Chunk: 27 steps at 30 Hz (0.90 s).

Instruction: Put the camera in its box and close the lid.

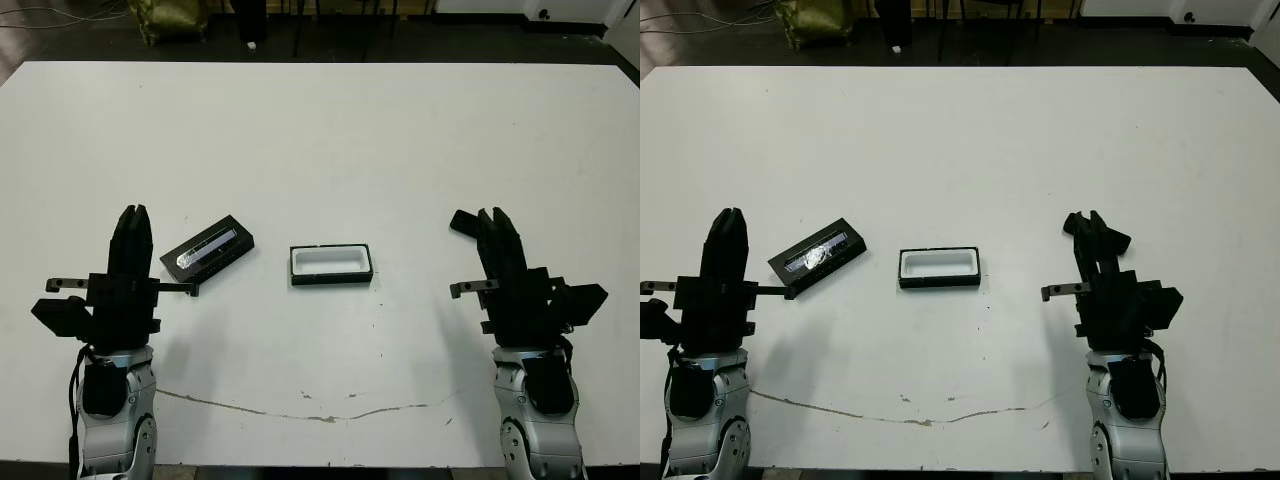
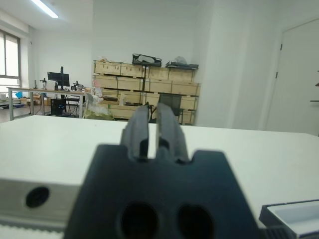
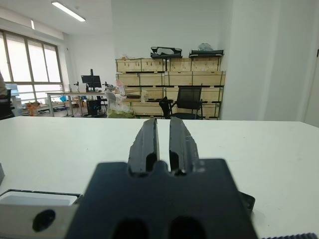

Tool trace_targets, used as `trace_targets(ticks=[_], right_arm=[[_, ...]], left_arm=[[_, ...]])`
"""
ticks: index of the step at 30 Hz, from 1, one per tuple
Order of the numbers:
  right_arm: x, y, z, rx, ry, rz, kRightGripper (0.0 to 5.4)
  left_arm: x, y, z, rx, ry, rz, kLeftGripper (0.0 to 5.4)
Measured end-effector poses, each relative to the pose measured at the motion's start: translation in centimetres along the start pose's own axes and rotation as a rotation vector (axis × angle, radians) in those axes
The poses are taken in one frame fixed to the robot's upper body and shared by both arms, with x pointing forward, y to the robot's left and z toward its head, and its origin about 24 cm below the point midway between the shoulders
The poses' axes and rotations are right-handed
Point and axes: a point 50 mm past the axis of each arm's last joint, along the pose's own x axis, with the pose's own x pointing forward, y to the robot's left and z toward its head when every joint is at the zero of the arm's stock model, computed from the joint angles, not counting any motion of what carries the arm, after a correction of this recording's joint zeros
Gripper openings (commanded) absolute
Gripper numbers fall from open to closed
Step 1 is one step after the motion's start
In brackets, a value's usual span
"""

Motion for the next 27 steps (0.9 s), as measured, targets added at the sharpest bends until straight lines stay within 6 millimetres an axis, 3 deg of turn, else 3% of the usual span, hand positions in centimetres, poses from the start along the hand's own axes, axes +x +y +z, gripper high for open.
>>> trace_targets(ticks=[9, 27], right_arm=[[0.3, -0.6, 0.4, -0.027, 0.010, -0.009, 0.00], [3.7, -7.1, 0.1, -0.234, 0.067, -0.052, 0.00]], left_arm=[[0.0, 0.0, -0.1, 0.000, 0.003, -0.001, 0.01], [0.2, -0.1, 0.2, 0.001, 0.001, -0.004, 0.01]])
